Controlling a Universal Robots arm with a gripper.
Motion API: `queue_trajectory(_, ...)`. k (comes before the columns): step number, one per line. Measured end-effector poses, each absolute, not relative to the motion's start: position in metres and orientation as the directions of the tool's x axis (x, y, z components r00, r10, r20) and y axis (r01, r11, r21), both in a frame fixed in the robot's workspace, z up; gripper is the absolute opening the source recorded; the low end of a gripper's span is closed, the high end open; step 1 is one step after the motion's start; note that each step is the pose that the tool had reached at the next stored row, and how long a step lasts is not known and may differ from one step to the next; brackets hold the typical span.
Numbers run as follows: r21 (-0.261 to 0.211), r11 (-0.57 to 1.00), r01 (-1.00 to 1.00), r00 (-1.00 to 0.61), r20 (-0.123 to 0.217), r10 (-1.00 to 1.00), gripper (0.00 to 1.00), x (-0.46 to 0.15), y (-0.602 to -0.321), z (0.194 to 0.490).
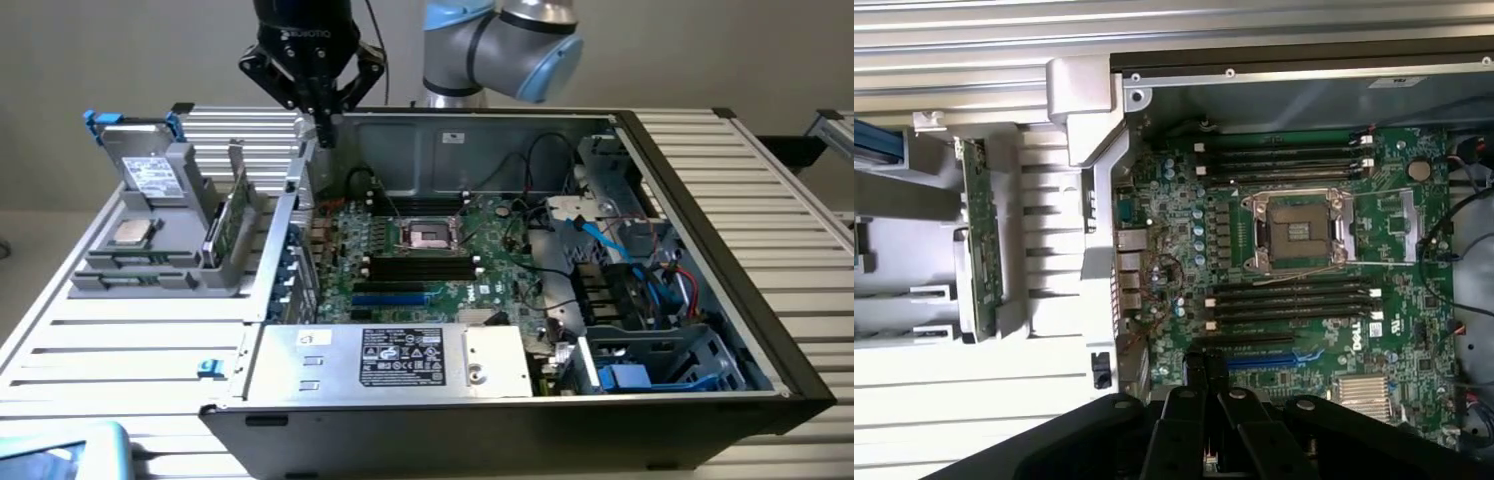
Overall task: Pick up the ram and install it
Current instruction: 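Reach for the ram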
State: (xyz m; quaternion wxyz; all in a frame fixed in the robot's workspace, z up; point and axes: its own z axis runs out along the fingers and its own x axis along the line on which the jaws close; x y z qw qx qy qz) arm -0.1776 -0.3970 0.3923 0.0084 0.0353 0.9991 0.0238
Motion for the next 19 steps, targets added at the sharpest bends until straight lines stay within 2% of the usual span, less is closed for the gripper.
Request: queue_trajectory(19,0.048,0.996,0.07,-0.997,-0.015,0.071,0.11,-0.256,-0.397,0.391)
